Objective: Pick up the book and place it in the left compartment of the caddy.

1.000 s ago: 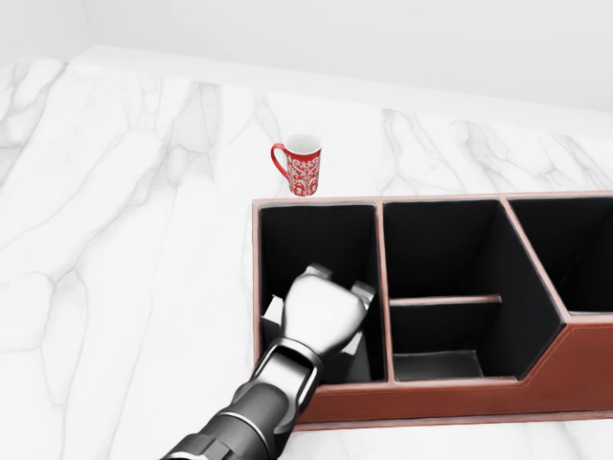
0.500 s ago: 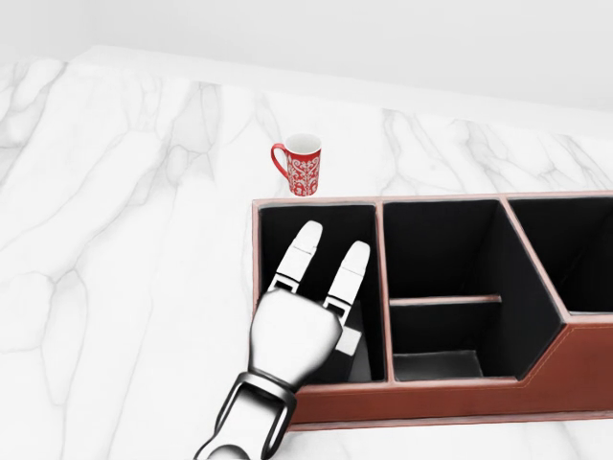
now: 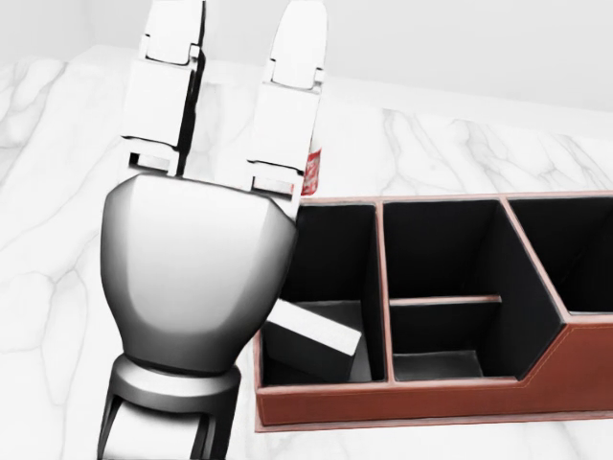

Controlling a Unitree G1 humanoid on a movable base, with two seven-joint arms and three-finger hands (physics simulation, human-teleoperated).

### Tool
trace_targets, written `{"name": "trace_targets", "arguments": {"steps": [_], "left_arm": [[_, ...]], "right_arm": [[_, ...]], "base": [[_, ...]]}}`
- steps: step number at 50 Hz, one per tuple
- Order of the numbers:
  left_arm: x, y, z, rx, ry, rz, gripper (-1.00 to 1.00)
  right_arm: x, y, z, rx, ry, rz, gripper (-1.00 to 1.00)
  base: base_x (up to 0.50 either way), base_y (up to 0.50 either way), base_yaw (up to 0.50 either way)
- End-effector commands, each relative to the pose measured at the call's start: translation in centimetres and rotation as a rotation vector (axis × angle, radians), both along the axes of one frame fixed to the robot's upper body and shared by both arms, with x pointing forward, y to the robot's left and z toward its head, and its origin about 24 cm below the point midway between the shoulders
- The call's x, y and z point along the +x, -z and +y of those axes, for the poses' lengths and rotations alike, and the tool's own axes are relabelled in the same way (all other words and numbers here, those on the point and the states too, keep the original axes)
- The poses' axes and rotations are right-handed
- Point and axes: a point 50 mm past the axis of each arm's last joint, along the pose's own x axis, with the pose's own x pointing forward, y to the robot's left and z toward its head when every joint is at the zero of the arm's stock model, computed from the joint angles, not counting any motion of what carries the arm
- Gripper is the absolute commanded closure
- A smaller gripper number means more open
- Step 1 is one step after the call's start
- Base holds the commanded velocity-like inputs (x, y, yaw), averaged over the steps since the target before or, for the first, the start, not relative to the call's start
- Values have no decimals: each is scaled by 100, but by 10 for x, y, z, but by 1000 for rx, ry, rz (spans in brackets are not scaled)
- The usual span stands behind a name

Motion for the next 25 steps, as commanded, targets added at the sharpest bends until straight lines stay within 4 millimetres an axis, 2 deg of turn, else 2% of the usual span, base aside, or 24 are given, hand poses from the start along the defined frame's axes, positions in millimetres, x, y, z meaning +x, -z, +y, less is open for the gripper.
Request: {"name": "trace_targets", "arguments": {"steps": [1, 12, 16, 25], "left_arm": [[-47, -59, 35, -124, -64, -152, -100], [-58, -81, 49, -170, -113, -218, -100], [-58, -81, 49, -172, -114, -219, -100], [-61, -92, 68, -284, -125, -222, -100]], "right_arm": [[0, 3, -1, 2, 5, 7, -100], [1, 5, -2, 6, 11, 13, -100], [1, 5, -2, 6, 11, 13, -100], [2, 5, -2, 6, 6, 10, -100]], "base": [[0, 0, 0], [0, 0, 0], [0, 0, 0], [0, 0, 0]]}}
